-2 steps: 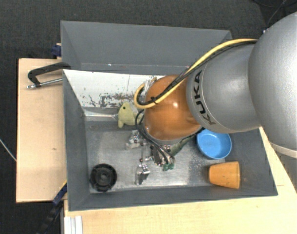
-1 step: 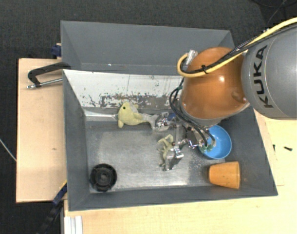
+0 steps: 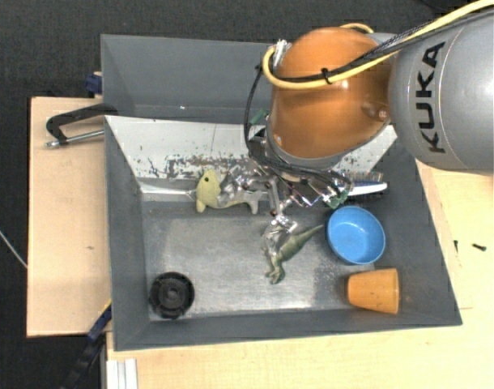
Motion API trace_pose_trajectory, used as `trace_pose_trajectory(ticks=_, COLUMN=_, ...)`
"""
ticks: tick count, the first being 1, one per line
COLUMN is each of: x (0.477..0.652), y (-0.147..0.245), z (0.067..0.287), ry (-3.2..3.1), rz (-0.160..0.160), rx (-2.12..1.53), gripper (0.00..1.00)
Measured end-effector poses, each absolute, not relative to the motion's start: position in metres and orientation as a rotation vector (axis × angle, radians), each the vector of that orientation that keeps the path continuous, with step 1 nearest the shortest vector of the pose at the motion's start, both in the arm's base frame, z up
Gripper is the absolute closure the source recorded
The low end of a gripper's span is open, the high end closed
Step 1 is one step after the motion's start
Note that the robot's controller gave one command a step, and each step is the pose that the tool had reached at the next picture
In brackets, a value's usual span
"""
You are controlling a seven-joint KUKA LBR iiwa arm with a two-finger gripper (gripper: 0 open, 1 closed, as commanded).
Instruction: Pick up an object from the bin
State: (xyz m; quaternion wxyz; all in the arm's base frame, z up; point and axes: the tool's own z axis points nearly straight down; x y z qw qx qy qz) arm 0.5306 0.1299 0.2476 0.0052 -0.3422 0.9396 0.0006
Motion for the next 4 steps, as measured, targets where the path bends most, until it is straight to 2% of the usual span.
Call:
trace_pose_trajectory(ticks=1, x=0.546, y=0.059, z=0.152, ry=3.013, rz=0.0, rx=-0.909, gripper=0.0)
trace_pose_trajectory(ticks=2, x=0.598, y=-0.017, z=0.158, ry=3.009, rz=-0.007, rx=-0.871, gripper=0.0)
trace_pose_trajectory(ticks=3, x=0.585, y=-0.033, z=0.083, ry=3.053, rz=0.004, rx=-0.76, gripper=0.0)
trace_pose_trajectory(ticks=4, x=0.587, y=-0.033, z=0.087, ry=3.046, rz=0.002, rx=-0.759, gripper=1.0)
